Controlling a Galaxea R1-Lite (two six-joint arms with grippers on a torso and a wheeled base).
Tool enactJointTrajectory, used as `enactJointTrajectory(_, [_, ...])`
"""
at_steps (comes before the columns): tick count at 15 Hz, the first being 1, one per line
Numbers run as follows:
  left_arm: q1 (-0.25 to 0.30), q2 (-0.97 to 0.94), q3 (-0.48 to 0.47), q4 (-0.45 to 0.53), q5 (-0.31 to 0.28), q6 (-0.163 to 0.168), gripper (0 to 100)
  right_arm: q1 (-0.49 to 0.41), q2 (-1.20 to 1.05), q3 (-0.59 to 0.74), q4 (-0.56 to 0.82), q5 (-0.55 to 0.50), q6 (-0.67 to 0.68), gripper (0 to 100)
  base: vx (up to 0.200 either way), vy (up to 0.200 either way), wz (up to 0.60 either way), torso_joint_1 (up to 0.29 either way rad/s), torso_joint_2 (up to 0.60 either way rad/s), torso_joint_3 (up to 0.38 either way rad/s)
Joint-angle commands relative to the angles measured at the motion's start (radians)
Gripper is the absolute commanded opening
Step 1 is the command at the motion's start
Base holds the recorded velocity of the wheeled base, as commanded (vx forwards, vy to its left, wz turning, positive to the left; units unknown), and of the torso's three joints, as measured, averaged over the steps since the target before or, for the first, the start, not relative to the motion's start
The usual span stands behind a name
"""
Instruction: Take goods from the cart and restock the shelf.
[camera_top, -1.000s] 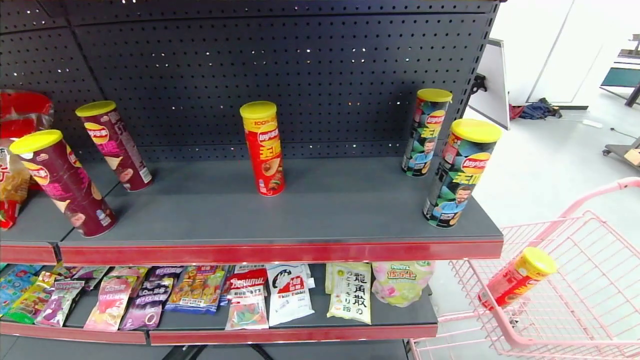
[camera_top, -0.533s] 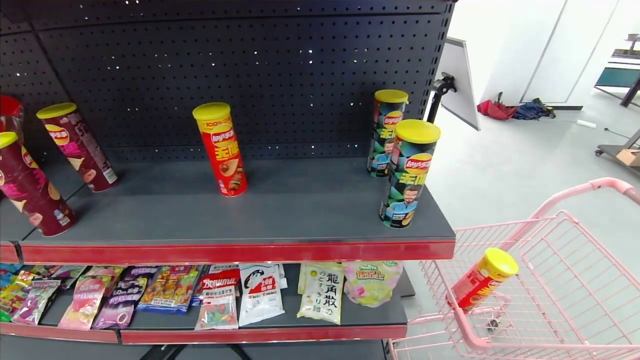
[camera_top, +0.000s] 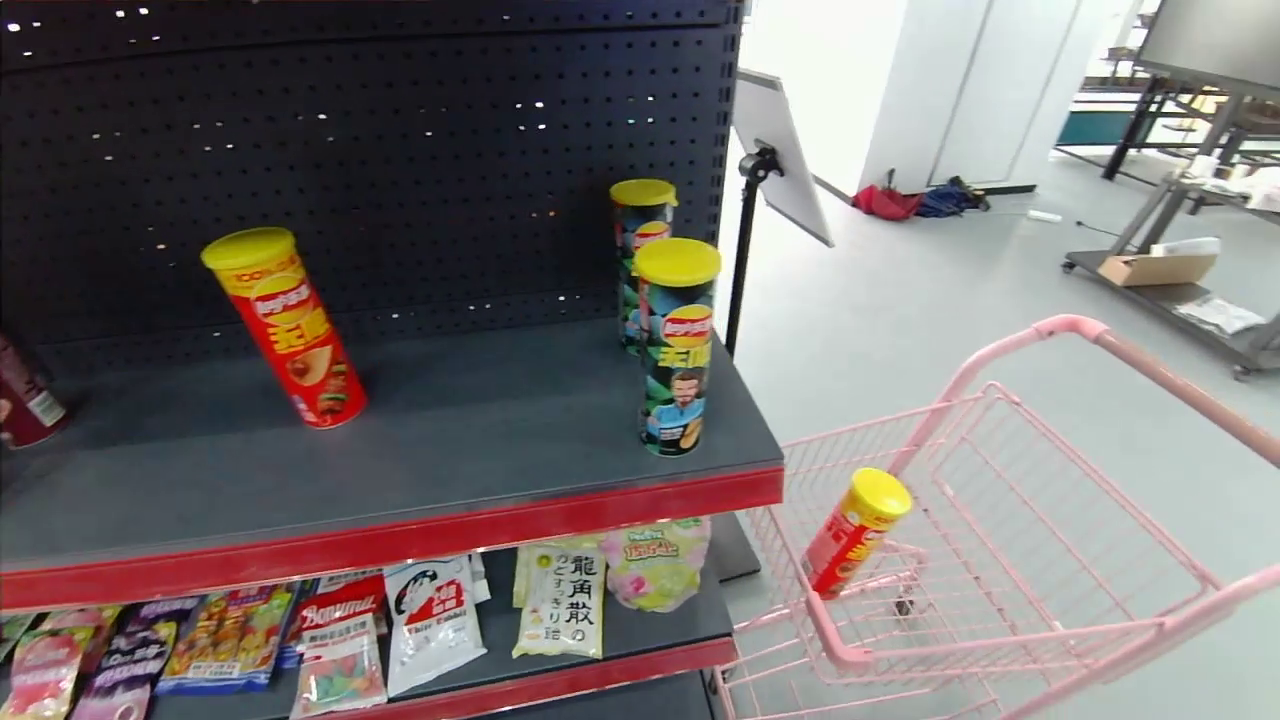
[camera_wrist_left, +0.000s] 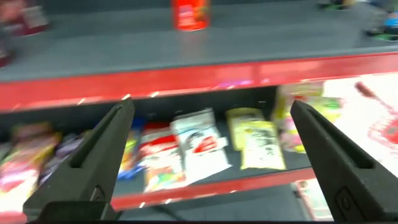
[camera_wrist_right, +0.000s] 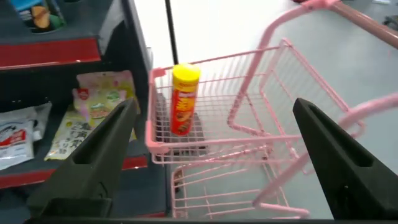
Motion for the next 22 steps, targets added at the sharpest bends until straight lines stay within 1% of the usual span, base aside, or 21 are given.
enactJointTrajectory(1, [0.000, 0.001, 0.000, -0.001, 0.000, -0.001, 100, 0.000, 0.000, 0.000, -0.001, 0.001, 0.000, 100, 0.000, 0.000, -0.60, -0.007, 0.00, 0.002])
enactJointTrajectory(6, [0.000, 0.001, 0.000, -0.001, 0.000, 0.001, 100, 0.000, 0.000, 0.000, -0.001, -0.005, -0.002, 100, 0.000, 0.000, 0.00, 0.000, 0.00, 0.000])
enactJointTrajectory(16, [0.000, 0.001, 0.000, -0.001, 0.000, -0.001, 100, 0.000, 0.000, 0.000, -0.001, -0.005, -0.002, 100, 0.000, 0.000, 0.00, -0.141, 0.35, 0.204])
enactJointTrajectory(22, [0.000, 0.001, 0.000, -0.001, 0.000, -0.001, 100, 0.000, 0.000, 0.000, -0.001, -0.005, 0.000, 100, 0.000, 0.000, 0.00, -0.159, 0.43, 0.264])
